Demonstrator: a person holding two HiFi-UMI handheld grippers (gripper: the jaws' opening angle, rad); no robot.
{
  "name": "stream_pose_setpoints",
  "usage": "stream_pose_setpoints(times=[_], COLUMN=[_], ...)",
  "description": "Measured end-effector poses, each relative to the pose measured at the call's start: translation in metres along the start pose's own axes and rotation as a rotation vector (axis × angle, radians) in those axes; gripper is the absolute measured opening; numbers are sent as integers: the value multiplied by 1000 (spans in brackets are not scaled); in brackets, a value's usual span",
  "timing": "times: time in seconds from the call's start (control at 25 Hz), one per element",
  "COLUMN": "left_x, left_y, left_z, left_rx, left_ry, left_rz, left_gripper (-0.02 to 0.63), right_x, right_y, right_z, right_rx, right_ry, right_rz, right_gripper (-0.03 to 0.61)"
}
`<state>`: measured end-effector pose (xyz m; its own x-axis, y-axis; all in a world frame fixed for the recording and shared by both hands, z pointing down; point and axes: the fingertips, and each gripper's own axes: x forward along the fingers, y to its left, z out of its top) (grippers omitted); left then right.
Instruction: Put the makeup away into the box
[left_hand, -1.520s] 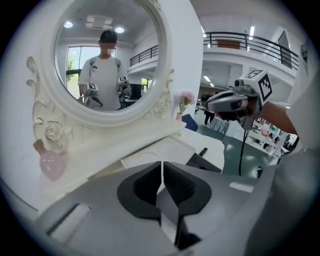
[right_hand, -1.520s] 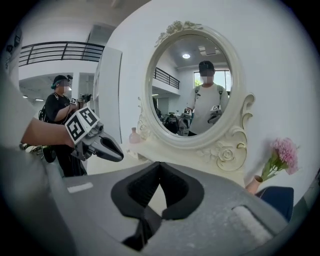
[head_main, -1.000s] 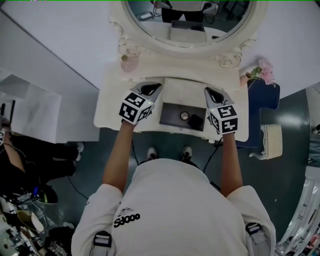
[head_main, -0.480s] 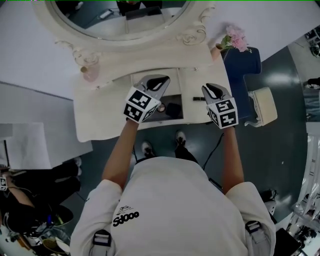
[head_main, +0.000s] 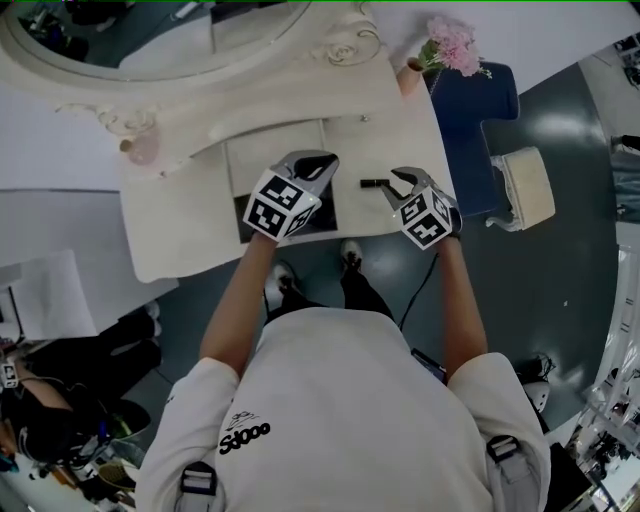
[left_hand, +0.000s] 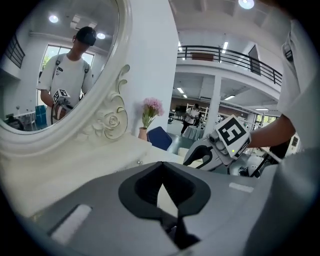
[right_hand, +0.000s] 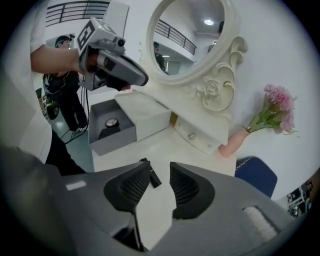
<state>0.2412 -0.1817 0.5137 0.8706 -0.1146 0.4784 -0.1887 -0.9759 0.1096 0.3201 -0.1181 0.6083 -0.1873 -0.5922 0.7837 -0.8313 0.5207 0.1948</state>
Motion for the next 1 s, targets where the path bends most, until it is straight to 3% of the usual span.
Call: stream_pose_setpoints(times=[0.28, 0.48, 0.64, 0.8, 1.0], left_x=[0, -9, -19, -31, -60], left_y=[4, 12, 12, 12, 15], left_z=[-18, -28, -32, -31, -37], left_rx=[-7, -54, -63, -48, -52], left_ry=[94, 106, 109, 93, 73], left_rz=[60, 116, 137, 150, 191], left_gripper=[18, 18, 18, 18, 18], right_x=[45, 61, 64, 64, 64], right_y=[12, 18, 20, 23, 25], right_z=[-31, -51, -54, -57, -60], right_rx=[-205, -380, -387, -355, -284], right_ry=[91, 165, 177, 182, 179], right_rz=[189, 281, 340, 411, 383], right_gripper=[161, 173, 172, 92, 91])
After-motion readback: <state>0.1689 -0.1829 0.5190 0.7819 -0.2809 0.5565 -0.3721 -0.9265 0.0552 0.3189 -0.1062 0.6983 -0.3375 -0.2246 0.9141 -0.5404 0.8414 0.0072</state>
